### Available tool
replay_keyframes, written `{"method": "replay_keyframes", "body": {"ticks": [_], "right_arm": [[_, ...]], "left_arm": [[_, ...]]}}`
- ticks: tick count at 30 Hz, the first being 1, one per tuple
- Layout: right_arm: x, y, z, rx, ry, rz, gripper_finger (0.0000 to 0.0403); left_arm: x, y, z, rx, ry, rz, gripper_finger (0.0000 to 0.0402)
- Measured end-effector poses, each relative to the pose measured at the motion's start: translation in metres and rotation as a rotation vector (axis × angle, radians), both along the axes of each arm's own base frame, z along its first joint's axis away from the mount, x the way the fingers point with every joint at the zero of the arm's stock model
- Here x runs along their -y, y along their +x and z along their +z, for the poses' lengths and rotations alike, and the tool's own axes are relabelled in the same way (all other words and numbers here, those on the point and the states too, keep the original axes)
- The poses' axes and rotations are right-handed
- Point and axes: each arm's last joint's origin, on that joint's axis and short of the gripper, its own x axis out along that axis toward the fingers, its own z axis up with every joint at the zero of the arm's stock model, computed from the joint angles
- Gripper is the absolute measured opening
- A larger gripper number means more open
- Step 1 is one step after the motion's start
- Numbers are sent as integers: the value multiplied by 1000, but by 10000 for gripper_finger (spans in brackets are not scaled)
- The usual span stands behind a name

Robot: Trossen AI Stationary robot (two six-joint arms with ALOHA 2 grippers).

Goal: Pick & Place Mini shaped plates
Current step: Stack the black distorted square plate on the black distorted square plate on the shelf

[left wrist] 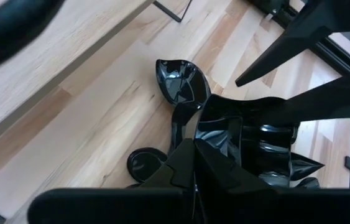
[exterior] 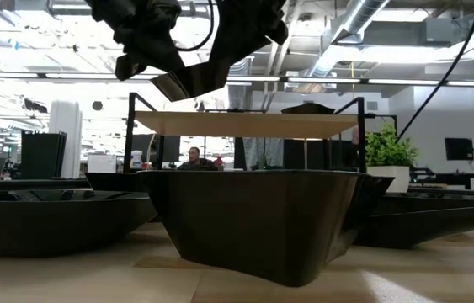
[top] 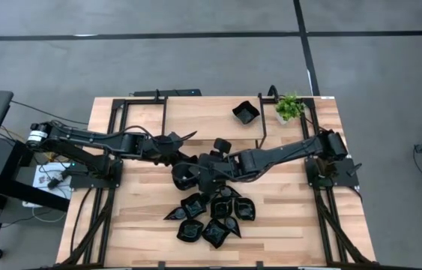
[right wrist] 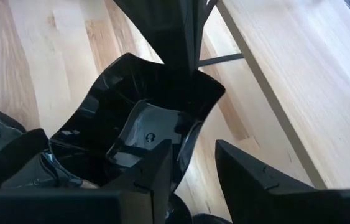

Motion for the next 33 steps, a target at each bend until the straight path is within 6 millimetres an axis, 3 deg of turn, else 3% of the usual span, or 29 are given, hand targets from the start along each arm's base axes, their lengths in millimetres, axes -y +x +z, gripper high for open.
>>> {"method": "replay_keyframes", "body": {"ticks": [33], "right_arm": [[0, 0, 0, 4, 1, -3, 117]], "left_arm": [[0, 2, 2, 33, -8, -5, 12]]}}
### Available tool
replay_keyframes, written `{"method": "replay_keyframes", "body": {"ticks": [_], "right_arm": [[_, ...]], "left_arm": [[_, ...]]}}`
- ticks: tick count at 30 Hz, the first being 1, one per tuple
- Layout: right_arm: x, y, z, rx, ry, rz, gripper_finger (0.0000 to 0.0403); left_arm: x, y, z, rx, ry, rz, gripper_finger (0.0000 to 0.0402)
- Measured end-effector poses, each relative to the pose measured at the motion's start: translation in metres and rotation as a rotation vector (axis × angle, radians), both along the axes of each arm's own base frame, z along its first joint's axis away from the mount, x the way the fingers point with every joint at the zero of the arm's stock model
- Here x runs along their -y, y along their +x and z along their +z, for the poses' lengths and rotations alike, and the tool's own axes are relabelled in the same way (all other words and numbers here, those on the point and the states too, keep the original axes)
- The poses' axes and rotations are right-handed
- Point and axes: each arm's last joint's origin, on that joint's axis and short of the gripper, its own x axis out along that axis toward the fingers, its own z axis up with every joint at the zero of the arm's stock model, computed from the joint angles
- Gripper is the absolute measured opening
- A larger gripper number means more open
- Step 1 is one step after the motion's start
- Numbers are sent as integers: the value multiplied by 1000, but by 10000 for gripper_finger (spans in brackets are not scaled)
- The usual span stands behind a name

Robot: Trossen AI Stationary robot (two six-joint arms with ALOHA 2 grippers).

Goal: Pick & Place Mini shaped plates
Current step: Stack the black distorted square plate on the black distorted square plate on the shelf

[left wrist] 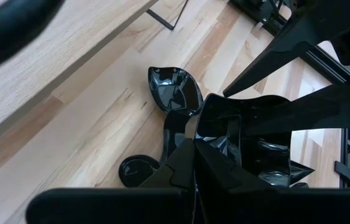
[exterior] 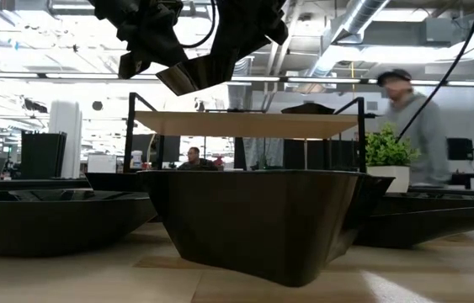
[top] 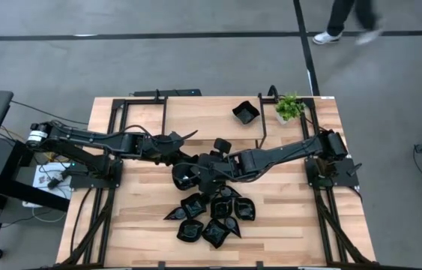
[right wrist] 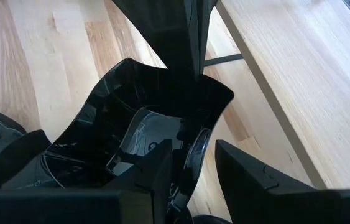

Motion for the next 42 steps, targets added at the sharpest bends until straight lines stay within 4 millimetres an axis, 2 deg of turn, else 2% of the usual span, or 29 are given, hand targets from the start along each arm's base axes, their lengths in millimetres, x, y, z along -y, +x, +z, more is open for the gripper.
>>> {"method": "replay_keyframes", "body": {"ticks": [26, 34, 42], "right_arm": [[0, 2, 2, 35, 25, -16, 117], [3, 1, 0, 5, 94, 10, 117], [9, 0, 21, -14, 104, 6, 117]], "left_arm": [[0, 0, -1, -8, 5, 5, 12], [0, -1, -1, -11, 6, 5, 12], [0, -1, -1, -16, 7, 7, 12]]}}
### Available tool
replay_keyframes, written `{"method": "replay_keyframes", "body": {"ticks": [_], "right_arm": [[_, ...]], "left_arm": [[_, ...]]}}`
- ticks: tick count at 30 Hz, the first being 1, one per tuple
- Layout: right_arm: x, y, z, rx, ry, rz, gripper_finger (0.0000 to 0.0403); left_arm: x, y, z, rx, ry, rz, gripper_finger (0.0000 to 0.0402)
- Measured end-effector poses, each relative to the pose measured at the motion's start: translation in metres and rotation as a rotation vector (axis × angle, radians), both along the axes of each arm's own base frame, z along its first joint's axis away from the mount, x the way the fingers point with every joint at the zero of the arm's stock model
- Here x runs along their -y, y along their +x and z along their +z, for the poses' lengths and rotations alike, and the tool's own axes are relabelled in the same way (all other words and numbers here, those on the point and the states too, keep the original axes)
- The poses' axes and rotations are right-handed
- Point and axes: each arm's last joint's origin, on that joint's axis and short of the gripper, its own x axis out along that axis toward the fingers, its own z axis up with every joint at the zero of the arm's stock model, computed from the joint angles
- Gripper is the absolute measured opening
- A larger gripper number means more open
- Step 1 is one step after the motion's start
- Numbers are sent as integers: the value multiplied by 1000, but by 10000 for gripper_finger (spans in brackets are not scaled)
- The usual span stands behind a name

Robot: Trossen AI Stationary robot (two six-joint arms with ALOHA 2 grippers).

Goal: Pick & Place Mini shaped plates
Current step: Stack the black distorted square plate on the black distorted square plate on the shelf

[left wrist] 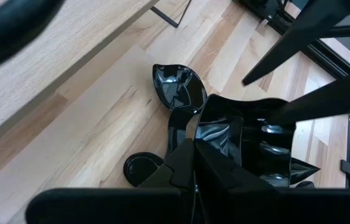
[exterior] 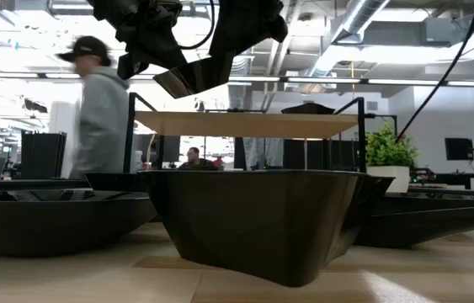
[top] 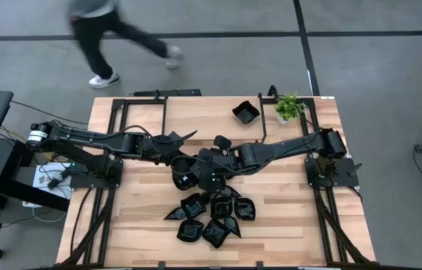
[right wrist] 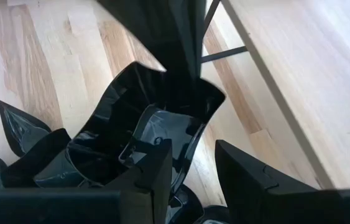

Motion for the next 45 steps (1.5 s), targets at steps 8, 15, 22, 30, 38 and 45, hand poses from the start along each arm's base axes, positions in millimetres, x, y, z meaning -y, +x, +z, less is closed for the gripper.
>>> {"method": "replay_keyframes", "body": {"ticks": [8, 15, 22, 30, 38, 45], "right_arm": [[4, 0, 2, -5, 24, 8, 117], [3, 0, 2, -10, 19, 13, 117], [4, 0, 0, -21, 15, 16, 117], [2, 4, -8, -39, 8, 23, 117], [-1, 10, -16, -41, -5, 39, 117], [1, 11, -16, -37, -4, 32, 117]], "left_arm": [[0, 0, 0, 1, 0, 0, 12], [0, 0, 0, 1, 0, 0, 12], [0, 0, 0, 1, 0, 0, 12], [0, 0, 0, 0, 0, 0, 12], [0, 0, 0, 1, -2, -2, 12], [0, 0, 0, 0, 0, 0, 12]]}}
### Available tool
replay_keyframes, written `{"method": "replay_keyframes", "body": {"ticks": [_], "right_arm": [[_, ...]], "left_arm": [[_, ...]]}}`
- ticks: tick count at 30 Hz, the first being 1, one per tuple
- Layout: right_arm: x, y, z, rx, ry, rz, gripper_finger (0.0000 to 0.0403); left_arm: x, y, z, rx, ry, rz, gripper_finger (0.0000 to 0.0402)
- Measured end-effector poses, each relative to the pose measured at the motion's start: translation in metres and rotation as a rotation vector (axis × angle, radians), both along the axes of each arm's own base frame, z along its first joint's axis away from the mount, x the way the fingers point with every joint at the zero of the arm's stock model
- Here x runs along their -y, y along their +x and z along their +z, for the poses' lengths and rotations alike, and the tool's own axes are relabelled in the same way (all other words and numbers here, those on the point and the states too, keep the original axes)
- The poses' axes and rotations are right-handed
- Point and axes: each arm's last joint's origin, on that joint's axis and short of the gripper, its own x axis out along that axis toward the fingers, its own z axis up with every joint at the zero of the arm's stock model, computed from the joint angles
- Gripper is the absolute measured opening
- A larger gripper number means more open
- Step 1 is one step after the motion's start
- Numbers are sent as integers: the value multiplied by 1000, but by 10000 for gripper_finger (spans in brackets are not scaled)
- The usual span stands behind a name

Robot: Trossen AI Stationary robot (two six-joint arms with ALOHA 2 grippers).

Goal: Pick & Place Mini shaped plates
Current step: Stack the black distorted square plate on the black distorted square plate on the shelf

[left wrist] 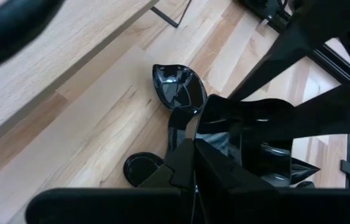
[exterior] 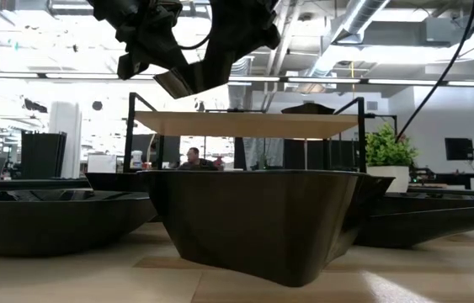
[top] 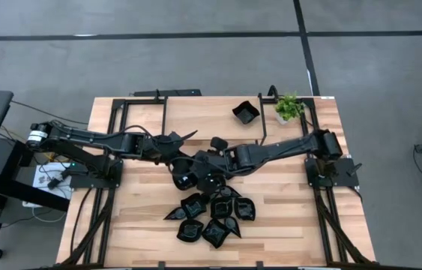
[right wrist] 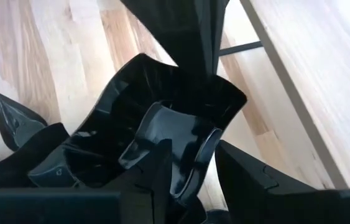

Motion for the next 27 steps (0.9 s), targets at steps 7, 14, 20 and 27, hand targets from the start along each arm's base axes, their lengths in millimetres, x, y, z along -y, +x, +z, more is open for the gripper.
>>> {"method": "replay_keyframes", "body": {"ticks": [7, 14, 20, 27], "right_arm": [[0, 1, 1, 11, 2, -1, 117], [0, 1, 1, 14, 0, -2, 117], [0, 1, 1, 18, 0, -3, 111], [0, 1, 1, 17, -1, -4, 75]], "left_arm": [[0, 0, 0, 0, 0, 0, 12], [0, 0, 0, 0, 0, 0, 12], [0, 0, 0, 0, 0, 0, 12], [0, 0, 0, -1, -1, -2, 12]]}}
